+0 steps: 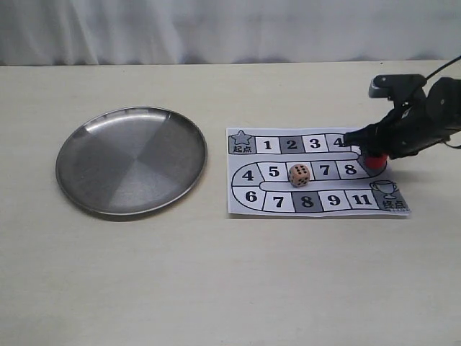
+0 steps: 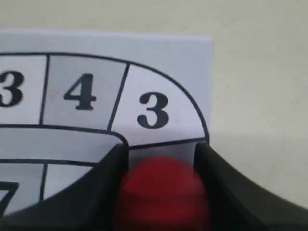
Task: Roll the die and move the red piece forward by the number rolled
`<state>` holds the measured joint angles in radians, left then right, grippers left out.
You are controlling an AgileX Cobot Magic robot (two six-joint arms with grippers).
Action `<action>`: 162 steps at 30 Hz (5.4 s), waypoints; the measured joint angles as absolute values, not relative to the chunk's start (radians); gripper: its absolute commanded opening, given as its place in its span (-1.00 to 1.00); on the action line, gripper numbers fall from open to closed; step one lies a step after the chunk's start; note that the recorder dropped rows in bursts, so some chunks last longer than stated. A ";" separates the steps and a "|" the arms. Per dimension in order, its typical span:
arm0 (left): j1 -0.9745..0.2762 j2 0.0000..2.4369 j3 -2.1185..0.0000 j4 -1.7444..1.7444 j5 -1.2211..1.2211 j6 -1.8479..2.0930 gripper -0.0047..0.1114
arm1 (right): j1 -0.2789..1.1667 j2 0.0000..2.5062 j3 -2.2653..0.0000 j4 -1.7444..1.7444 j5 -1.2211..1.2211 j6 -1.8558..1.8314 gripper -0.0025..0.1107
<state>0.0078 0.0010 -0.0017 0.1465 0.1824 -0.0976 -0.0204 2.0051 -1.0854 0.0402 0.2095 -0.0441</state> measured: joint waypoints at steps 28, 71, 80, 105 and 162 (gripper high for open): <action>0.008 0.001 -0.002 0.146 0.182 -0.098 -0.92 | -0.020 2.014 -1.086 0.040 0.249 -0.036 -0.39; 0.008 0.001 -0.002 0.146 0.182 -0.098 -0.92 | -0.020 0.460 -0.278 0.069 -0.051 -0.057 -0.88; 0.008 0.001 -0.002 0.146 0.182 -0.098 -0.92 | -0.020 0.223 -0.067 0.069 -0.067 -0.037 -0.88; 0.008 0.001 -0.002 0.146 0.182 -0.098 -0.92 | -0.020 0.186 -0.005 0.069 -0.069 -0.035 -0.88; 0.008 0.001 -0.002 0.146 0.182 -0.098 -0.92 | -0.020 0.186 -0.005 0.069 -0.069 -0.035 -0.88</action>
<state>0.0078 0.0010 -0.0017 0.1465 0.1824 -0.0976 -0.0204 0.1862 -0.0047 0.0688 -0.0686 -0.0352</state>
